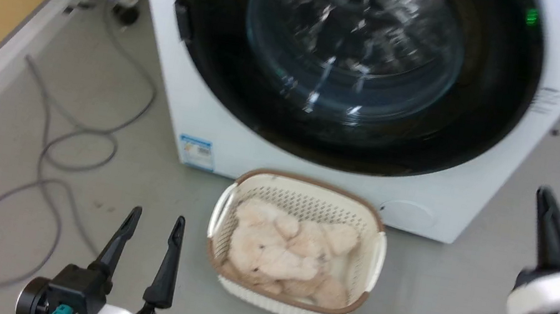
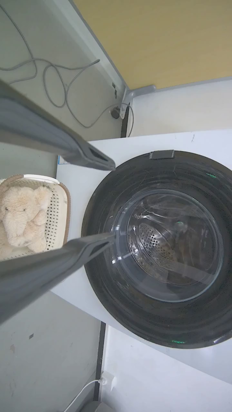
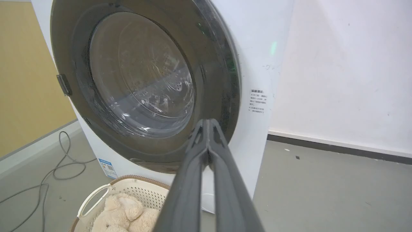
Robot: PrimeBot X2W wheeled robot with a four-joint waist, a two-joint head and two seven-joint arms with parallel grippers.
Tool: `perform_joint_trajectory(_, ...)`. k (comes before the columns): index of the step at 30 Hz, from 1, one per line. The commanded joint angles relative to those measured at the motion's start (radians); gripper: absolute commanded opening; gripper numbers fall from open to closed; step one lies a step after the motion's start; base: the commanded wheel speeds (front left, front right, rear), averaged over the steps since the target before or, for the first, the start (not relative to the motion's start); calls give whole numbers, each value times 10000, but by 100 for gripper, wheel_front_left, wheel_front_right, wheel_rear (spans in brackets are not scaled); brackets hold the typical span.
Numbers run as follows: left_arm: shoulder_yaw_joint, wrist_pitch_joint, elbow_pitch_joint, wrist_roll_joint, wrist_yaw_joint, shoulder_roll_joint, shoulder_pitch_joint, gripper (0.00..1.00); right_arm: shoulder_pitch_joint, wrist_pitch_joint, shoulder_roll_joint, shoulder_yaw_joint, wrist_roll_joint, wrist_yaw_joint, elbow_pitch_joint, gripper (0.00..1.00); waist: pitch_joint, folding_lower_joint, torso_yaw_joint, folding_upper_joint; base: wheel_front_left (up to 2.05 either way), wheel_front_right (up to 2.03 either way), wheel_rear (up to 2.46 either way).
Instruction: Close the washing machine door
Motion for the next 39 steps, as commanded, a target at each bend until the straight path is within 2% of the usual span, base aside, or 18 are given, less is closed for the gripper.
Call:
perform_joint_trajectory(1,30,-42,33,-4,11,1,166,100,426,-41,215,-108,-171,-9,-323,0,-424,1,-415,0,0,0,0)
perform_joint_trajectory(9,259,-42,38,-14,175,1,647,100,2672,-45,1531,-884,-1308,-9,-2605,0,-881,1,-1002,0,0,0,0)
perform_joint_trajectory(17,363,-42,208,-18,132,1,778,100,4048,-46,2250,-1140,-1420,-9,-3285,0,-1001,1,-1216,0,0,0,0)
perform_joint_trajectory(18,366,-42,236,-12,128,1,782,100,4156,-46,2291,-1174,-1426,-9,-3297,26,-1009,1,-1220,0,0,0,0)
perform_joint_trajectory(19,367,-42,259,-10,124,1,785,100,4267,-46,2322,-1145,-1442,-9,-3266,99,-1020,1,-1219,0,0,0,0)
perform_joint_trajectory(39,318,-42,340,-138,103,1,772,100,4686,-47,2433,-1070,-1644,-9,-3665,100,-1013,1,-1107,0,0,0,0)
